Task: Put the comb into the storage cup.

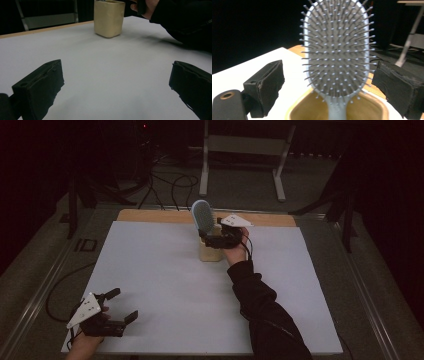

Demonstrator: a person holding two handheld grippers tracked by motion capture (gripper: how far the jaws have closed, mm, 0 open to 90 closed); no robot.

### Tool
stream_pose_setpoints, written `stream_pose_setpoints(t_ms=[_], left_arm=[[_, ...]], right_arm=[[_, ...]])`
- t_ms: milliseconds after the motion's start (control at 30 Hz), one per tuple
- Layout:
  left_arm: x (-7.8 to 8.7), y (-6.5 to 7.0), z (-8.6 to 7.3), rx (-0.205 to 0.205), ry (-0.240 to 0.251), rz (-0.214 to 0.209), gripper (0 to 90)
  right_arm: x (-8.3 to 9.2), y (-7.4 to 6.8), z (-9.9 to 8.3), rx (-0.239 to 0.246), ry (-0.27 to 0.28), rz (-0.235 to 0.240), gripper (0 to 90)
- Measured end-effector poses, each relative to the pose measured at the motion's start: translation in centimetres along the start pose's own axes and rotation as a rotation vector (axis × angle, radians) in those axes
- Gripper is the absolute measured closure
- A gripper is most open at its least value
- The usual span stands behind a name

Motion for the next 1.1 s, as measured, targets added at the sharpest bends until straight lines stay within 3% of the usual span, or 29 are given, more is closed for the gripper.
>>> stream_pose_setpoints(t_ms=[1100], left_arm=[[-0.1,0.0,0.0,-0.002,-0.001,-0.001,0.0]], right_arm=[[1.3,-0.1,0.7,0.032,-0.032,0.015,9.3]])
Point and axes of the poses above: each handheld gripper's, and its own axes: x roughly backward along the jaws, z roughly out of its top, y roughly to its right, the point moved 4 cm from there along -x, roughly forward along the jaws, and after that the axes turned 8 degrees about -z, right-handed, at the moved point
